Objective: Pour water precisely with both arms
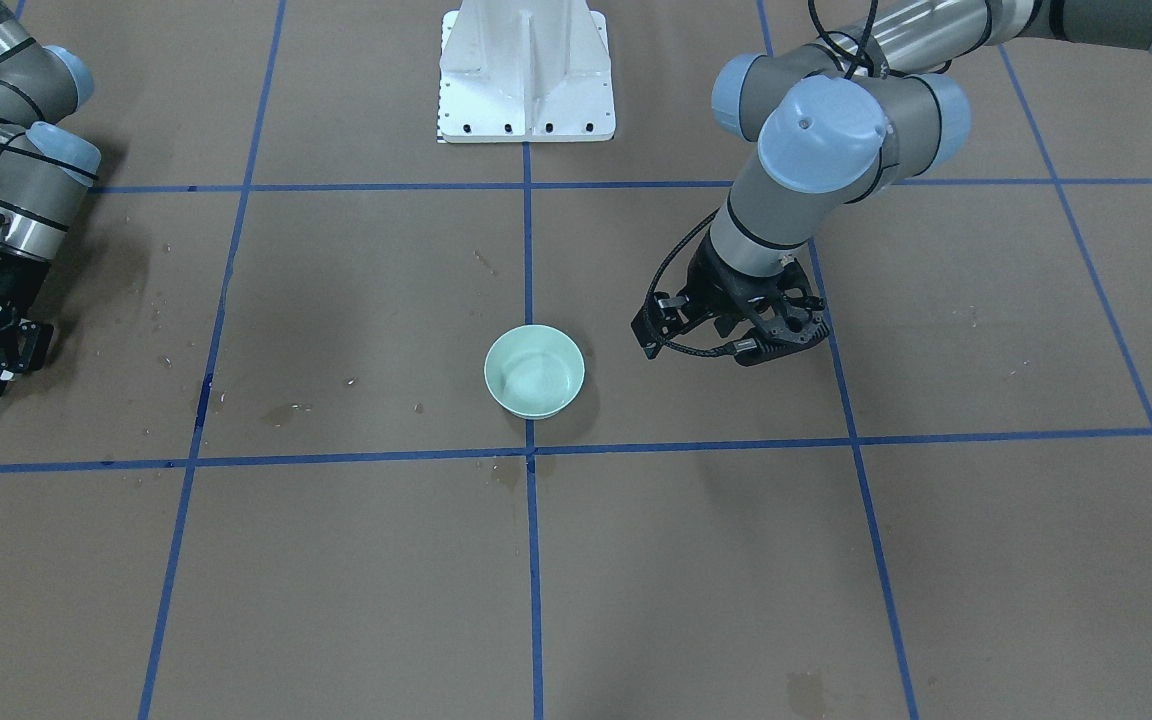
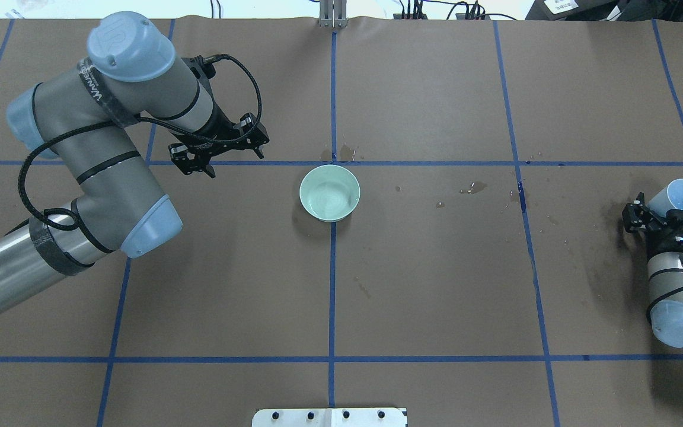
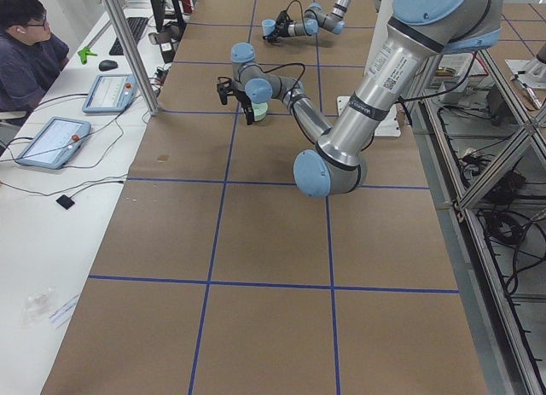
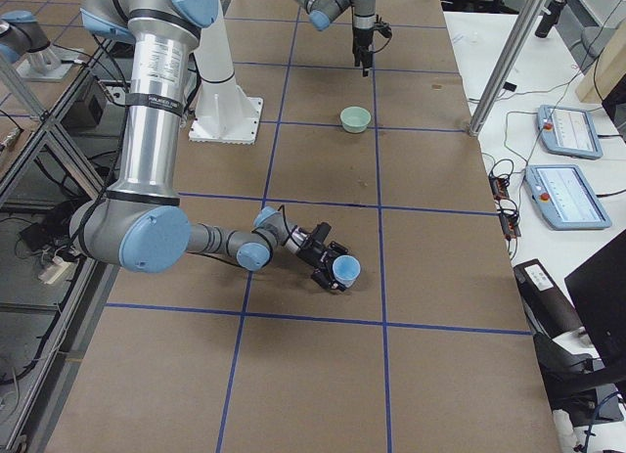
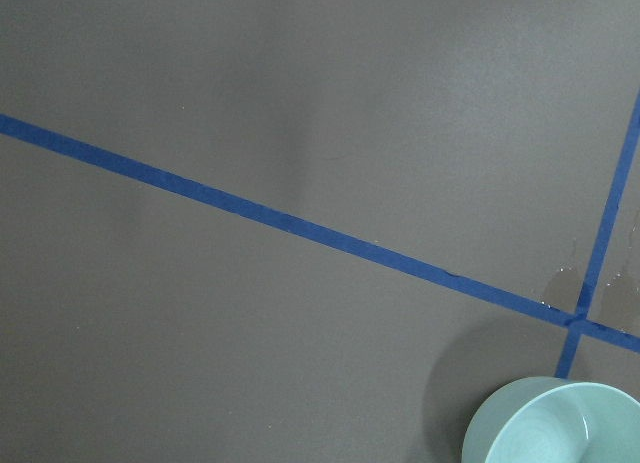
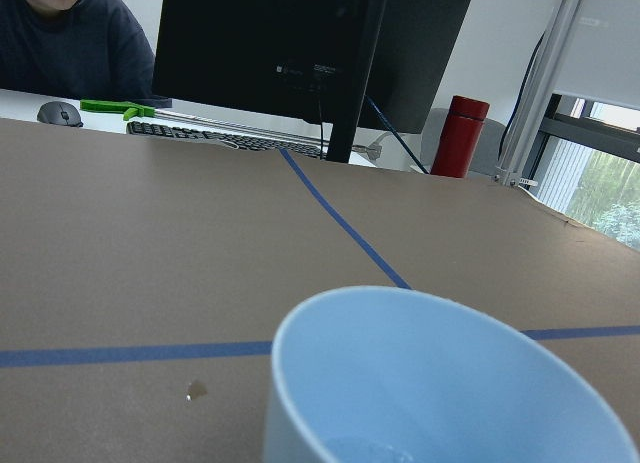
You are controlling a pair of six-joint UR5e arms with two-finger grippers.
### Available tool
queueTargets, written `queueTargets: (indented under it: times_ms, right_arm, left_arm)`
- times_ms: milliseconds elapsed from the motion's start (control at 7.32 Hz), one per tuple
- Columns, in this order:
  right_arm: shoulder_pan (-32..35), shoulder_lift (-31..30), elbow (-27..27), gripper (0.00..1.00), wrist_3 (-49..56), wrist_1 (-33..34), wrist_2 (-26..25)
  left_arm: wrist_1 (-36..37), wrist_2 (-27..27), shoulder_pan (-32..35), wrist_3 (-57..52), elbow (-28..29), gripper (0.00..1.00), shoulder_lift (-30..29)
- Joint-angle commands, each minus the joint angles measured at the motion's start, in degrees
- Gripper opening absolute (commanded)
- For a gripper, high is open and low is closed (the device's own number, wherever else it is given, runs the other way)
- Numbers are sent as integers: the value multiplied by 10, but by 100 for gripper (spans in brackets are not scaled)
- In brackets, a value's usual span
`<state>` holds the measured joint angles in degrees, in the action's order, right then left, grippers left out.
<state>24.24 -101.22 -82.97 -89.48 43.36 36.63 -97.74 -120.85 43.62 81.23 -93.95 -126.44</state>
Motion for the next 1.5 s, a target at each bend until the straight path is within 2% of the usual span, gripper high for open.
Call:
queueTargets:
  times_ms: [0,137,410,546,683,820,956,1093,1230,1366]
  right_arm:
    - [5,1,37,99,29,-62,2]
    - [5,1,37,98,29,-64,2]
    - [19,1,34,88,32,-67,10]
    - [22,1,37,77,43,-91,12]
    - [27,1,37,59,69,-118,12]
    - [27,0,39,35,72,-128,12]
    - [30,-1,38,2,81,-129,13]
    - [50,2,34,0,117,-130,17]
    - [71,3,25,0,159,-147,46]
    - [99,3,26,0,216,-204,83]
  left_arm:
    - [0,0,0,1,0,100,0]
    - [0,-1,0,1,0,100,0]
    - [0,-1,1,1,-1,100,0]
    - [0,-1,2,1,-4,100,0]
    - [0,-1,2,1,-4,100,0]
    - [0,-1,2,2,-4,100,0]
    - [0,-1,2,2,-4,100,0]
    - [0,-1,2,2,-4,100,1]
    - [1,-1,2,2,-7,100,1]
    - [5,-1,2,2,-14,100,1]
